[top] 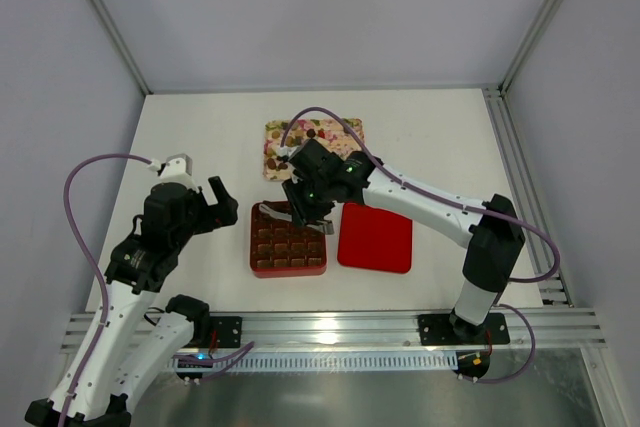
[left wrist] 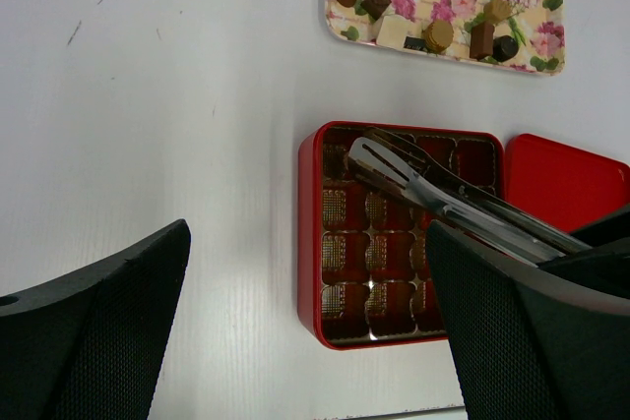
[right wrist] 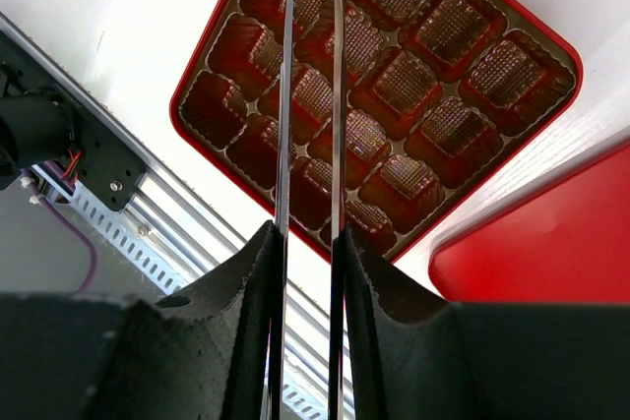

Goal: Pack the chocolate

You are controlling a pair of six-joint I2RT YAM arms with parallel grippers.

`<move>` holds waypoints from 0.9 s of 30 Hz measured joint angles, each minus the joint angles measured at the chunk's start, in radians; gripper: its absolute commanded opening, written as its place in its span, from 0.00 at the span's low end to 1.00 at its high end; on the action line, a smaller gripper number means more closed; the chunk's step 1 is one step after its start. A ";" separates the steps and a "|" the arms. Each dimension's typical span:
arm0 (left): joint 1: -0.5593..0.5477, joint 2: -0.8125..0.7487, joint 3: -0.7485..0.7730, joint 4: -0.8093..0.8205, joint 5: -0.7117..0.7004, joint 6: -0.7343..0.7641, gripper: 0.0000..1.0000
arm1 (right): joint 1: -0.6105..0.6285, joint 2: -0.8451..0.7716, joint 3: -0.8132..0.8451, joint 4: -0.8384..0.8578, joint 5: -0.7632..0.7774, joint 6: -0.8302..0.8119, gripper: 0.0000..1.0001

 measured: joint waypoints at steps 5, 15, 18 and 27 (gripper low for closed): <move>0.000 0.000 0.000 0.000 0.000 0.000 1.00 | 0.002 0.000 0.000 0.005 0.010 0.004 0.37; 0.000 0.000 0.000 0.000 0.000 0.000 1.00 | 0.003 0.000 0.006 0.005 0.024 0.009 0.40; 0.000 0.000 0.000 0.000 0.000 0.000 1.00 | 0.001 0.000 0.027 -0.007 0.039 0.006 0.41; 0.000 0.000 0.000 0.000 0.000 0.000 1.00 | -0.126 -0.014 0.081 -0.035 0.077 -0.036 0.40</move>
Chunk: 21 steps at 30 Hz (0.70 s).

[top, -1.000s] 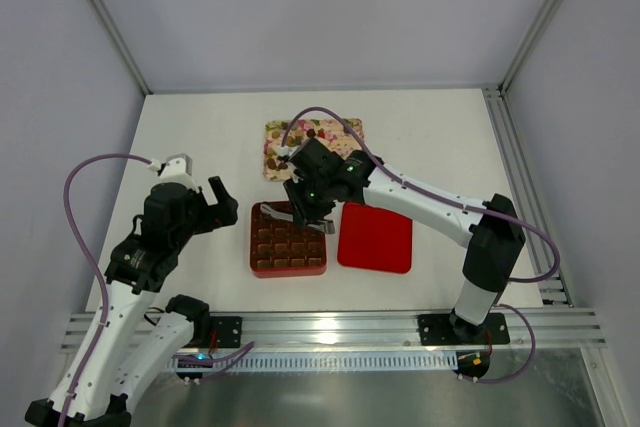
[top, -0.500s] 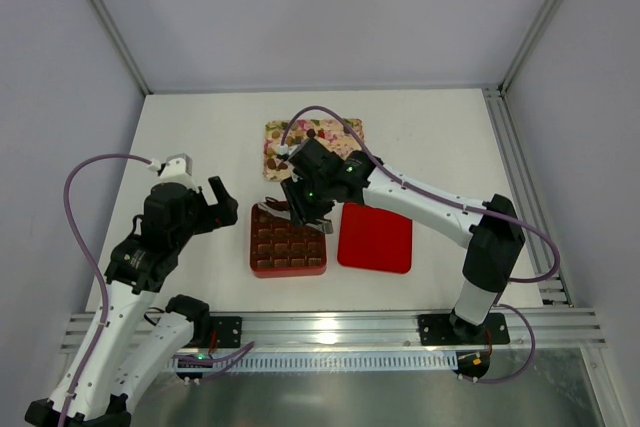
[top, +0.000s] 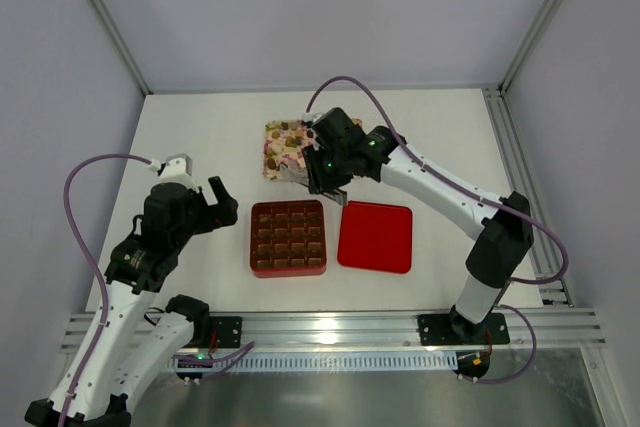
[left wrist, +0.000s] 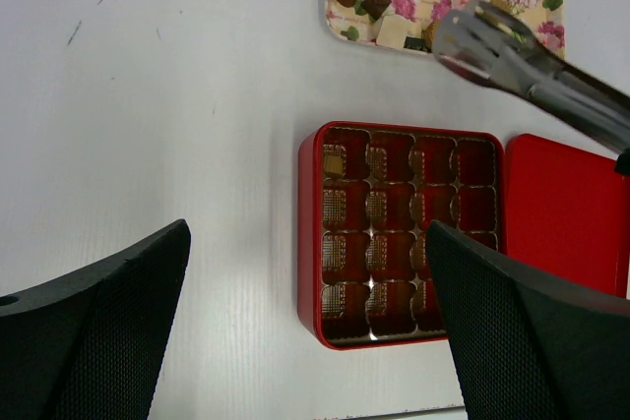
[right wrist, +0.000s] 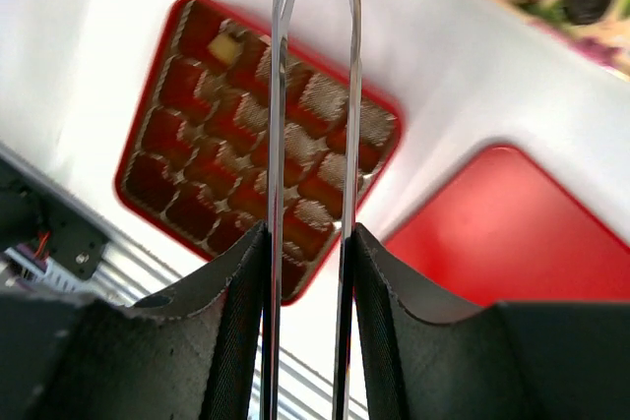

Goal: Pack the chocolate

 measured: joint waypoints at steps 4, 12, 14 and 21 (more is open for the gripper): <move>0.000 0.000 0.000 0.000 0.000 0.000 1.00 | -0.079 -0.001 0.007 -0.017 0.023 -0.027 0.41; 0.000 0.002 0.000 0.000 0.000 0.000 1.00 | -0.147 0.041 0.056 -0.035 0.033 -0.064 0.47; 0.000 0.004 0.000 0.000 0.000 0.000 1.00 | -0.147 0.071 0.084 -0.035 0.032 -0.072 0.47; 0.000 0.005 0.000 0.000 -0.004 0.000 1.00 | -0.147 0.164 0.119 -0.042 0.048 -0.083 0.47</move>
